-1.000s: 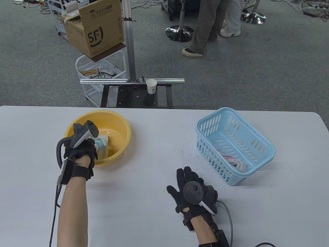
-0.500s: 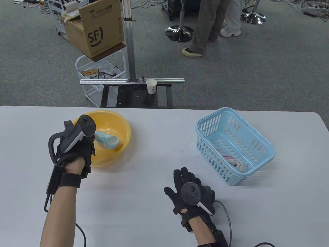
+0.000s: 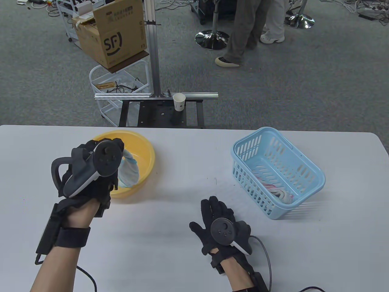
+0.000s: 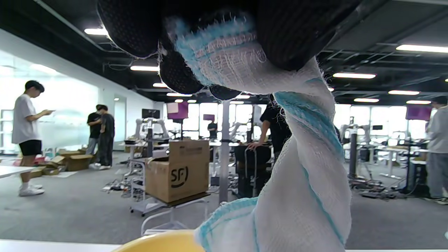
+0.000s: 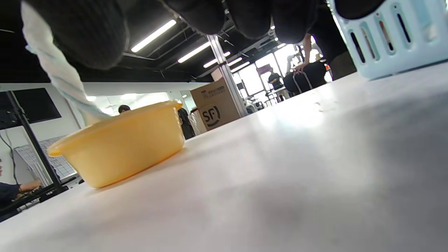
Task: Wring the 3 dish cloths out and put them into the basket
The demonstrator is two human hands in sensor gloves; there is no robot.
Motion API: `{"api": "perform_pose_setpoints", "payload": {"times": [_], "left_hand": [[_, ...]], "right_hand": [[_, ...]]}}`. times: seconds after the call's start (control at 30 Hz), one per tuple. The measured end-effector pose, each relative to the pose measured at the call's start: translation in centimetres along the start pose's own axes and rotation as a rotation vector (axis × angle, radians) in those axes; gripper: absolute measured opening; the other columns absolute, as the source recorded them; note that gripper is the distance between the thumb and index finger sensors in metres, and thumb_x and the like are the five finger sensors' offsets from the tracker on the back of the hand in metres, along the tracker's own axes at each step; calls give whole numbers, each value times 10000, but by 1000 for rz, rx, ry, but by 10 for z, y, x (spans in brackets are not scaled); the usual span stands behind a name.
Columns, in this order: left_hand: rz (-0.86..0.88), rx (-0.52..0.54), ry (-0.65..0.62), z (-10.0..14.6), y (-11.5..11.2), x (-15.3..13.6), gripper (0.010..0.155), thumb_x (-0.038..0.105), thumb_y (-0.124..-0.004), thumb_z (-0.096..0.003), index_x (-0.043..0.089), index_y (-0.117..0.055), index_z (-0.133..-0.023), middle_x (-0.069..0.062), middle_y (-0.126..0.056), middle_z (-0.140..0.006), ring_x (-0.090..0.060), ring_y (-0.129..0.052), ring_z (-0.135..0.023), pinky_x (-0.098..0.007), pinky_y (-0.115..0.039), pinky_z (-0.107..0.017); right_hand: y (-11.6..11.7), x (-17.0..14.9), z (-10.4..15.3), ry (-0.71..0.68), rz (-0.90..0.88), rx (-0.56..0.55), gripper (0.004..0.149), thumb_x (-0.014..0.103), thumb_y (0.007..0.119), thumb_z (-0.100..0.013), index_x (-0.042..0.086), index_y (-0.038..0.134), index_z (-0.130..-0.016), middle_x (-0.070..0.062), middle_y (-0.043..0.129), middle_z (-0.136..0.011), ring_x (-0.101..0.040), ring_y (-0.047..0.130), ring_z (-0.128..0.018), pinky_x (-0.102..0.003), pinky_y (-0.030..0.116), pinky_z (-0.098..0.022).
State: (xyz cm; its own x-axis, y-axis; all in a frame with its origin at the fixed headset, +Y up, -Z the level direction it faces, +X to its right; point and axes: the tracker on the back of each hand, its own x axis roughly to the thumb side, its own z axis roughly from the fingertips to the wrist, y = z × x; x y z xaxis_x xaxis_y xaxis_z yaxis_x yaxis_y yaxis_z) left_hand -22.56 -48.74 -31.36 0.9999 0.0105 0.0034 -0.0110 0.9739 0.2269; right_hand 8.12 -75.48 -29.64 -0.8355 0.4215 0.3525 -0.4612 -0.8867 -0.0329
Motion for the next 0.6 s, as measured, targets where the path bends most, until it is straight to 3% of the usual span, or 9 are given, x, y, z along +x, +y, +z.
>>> {"api": "perform_pose_setpoints", "payload": {"times": [0.27, 0.6], "left_hand": [[10, 52, -123, 28, 27, 39, 472, 393, -820, -479, 328, -785, -945, 50, -855, -960, -266, -891, -879, -534, -672, -711], [15, -9, -290, 52, -2, 94, 474, 398, -822, -479, 323, -790, -946, 51, -861, -957, -262, -898, -877, -534, -676, -709]], "right_hand": [[-12, 14, 4, -133, -30, -177, 885, 703, 694, -485, 173, 325, -1091, -193, 333, -1156, -505, 433, -1047, -734, 422, -694], [-26, 34, 10, -262, -92, -319, 942, 756, 682, -456, 164, 301, -1082, -181, 352, -1149, -484, 469, -1040, -720, 446, -696]]}}
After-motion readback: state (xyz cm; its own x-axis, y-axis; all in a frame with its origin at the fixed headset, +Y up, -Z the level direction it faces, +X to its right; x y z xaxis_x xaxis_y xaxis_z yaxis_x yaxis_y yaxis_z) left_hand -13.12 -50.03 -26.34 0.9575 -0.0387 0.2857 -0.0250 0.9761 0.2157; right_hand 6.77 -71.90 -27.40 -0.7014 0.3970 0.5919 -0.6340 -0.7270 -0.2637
